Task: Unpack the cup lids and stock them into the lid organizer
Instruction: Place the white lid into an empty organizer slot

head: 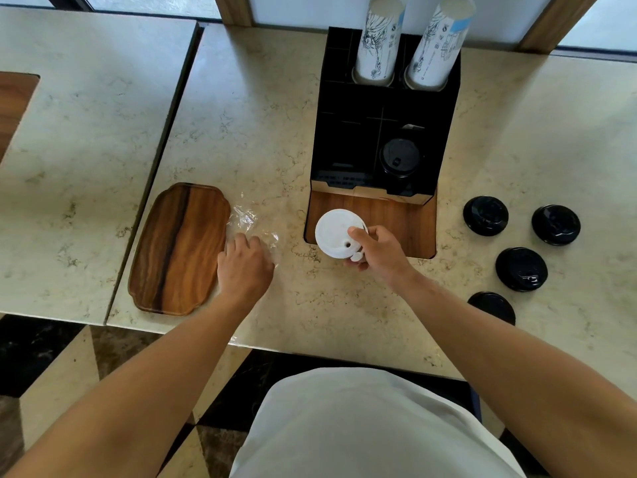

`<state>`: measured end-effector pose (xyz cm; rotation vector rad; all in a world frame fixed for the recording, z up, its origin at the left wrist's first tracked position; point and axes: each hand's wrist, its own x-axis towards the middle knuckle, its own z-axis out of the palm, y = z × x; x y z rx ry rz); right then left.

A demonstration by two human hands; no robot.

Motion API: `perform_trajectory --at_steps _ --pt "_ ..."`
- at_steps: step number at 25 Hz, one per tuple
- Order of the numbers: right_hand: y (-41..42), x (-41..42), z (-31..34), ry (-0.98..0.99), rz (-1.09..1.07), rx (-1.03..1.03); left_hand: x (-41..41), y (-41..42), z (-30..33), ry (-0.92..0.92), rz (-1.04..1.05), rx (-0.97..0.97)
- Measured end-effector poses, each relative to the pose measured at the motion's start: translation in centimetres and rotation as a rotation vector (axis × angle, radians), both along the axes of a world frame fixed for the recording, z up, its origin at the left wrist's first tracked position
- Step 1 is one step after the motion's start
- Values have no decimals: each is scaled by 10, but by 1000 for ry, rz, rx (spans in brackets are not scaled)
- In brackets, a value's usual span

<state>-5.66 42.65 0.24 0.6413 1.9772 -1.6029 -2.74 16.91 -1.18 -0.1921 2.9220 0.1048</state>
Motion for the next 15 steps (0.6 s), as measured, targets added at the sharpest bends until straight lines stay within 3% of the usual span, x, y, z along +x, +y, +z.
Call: perform_trajectory --at_steps 4,7,11,15 --pt "-4 5 -2 -39 -33 -36 -5 9 3 112 5 172" --pt "-5 3 1 -44 -82 -125 -11 32 13 121 114 618" --pt "-8 -7 10 -23 -131 -147 -24 68 28 -40 330 1095" --pt "-13 -26 25 -12 -199 -139 -42 90 37 -2 387 1246"
